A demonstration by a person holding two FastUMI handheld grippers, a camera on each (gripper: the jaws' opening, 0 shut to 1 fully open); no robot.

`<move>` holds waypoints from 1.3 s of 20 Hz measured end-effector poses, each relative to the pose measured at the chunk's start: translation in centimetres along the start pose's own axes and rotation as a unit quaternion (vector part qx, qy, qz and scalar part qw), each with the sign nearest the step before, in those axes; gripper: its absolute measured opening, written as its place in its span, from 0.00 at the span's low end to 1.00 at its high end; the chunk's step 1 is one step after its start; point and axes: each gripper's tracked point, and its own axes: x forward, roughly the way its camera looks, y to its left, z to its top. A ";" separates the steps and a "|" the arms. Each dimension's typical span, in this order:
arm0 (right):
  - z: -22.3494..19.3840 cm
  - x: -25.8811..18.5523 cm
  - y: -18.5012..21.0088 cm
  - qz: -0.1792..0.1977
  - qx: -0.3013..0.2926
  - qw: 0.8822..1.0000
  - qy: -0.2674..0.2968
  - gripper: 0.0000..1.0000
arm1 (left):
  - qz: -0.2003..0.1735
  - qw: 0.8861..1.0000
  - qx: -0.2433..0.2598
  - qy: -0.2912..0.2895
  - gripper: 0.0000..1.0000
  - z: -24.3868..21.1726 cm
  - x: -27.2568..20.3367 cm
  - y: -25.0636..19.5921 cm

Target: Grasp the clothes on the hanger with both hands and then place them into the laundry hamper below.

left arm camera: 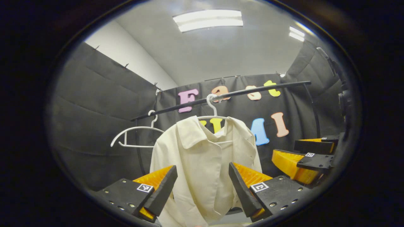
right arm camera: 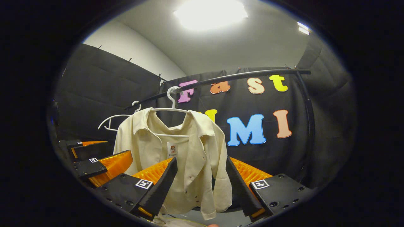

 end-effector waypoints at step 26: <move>-4.9 17.4 1.8 0.096 0.048 0.994 0.030 0.97 | 0.126 0.989 0.045 0.062 0.95 -7.4 12.4 0.4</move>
